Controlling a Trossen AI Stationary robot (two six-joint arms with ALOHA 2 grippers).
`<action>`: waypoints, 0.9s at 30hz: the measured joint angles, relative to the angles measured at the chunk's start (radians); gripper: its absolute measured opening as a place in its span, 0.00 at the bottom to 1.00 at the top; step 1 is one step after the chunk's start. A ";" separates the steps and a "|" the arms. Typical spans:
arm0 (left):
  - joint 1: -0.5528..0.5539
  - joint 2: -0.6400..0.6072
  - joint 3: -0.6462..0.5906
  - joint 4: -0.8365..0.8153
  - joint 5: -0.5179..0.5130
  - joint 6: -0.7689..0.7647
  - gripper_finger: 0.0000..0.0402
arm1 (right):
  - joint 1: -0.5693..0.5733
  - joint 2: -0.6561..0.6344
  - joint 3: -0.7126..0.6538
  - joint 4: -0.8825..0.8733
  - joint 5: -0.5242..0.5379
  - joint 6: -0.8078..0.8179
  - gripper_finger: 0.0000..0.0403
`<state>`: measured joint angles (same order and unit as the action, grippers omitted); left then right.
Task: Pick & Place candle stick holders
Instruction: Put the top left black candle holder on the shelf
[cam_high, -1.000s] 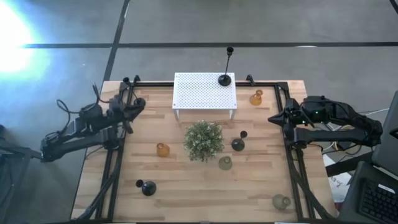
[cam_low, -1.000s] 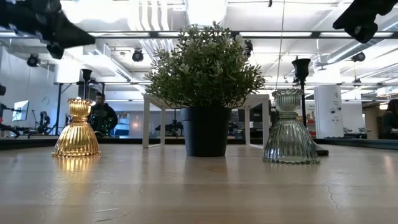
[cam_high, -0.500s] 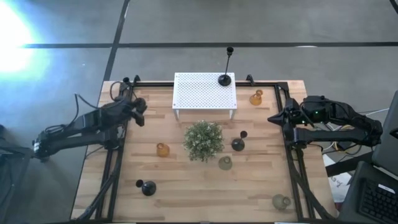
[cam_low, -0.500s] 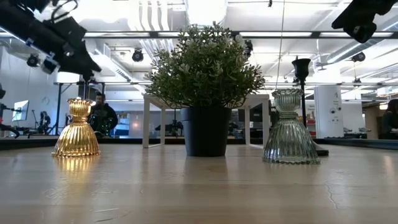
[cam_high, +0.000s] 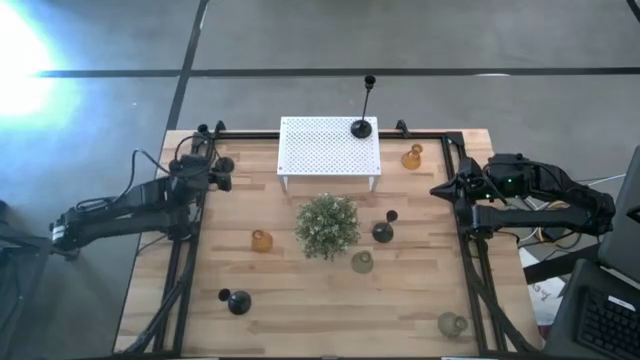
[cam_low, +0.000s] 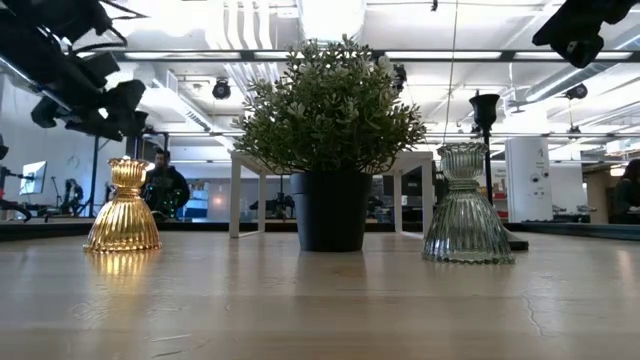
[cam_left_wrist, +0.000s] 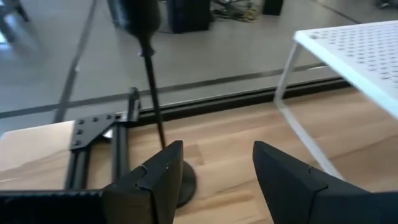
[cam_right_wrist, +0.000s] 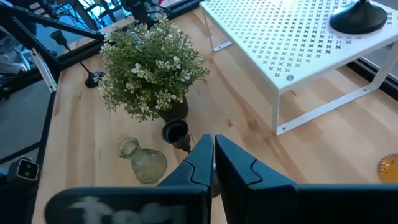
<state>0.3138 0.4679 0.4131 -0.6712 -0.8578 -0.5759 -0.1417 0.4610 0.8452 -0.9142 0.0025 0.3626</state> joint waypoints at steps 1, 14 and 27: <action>0.000 0.007 -0.005 0.002 -0.013 -0.002 0.50 | 0.000 0.000 0.000 0.006 0.000 0.000 0.03; 0.000 0.088 -0.108 0.210 -0.144 0.067 0.50 | 0.000 0.000 0.000 0.040 0.000 -0.015 0.03; 0.062 0.093 -0.160 0.375 -0.239 0.140 0.50 | 0.000 0.000 0.000 0.069 0.000 -0.036 0.03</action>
<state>0.3759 0.5613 0.2535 -0.2966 -1.0973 -0.4362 -0.1421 0.4610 0.8452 -0.8450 0.0029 0.3268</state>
